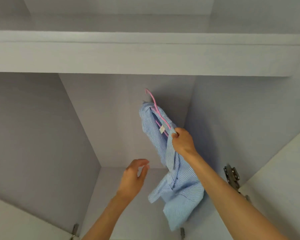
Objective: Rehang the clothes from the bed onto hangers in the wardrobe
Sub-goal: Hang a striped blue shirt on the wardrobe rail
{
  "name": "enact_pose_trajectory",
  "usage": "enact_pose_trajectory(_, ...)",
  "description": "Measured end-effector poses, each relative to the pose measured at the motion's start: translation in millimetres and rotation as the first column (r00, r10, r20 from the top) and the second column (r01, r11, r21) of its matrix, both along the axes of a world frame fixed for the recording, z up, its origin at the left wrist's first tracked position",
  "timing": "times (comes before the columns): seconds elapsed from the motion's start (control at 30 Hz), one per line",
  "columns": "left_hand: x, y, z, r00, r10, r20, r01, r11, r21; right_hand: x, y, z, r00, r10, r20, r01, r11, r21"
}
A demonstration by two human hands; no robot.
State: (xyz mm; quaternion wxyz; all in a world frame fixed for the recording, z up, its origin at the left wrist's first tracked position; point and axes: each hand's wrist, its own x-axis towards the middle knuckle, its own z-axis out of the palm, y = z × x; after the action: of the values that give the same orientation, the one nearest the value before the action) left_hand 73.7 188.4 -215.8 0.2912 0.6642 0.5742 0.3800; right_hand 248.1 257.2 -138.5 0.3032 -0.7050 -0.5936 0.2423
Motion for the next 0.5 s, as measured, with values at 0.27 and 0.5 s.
enact_pose_trajectory(0.27,-116,-41,1,0.953,0.277,-0.124,-0.270,0.960,0.068,-64,-40,-10,0.969,0.121,0.216,-0.125,0.992,0.004)
enact_pose_trajectory(0.5,-214,-102,7,0.848,0.471,-0.242,-0.459,0.882,0.109,-128,-78,-23,0.878,0.417,0.237,-0.454,0.882,0.130)
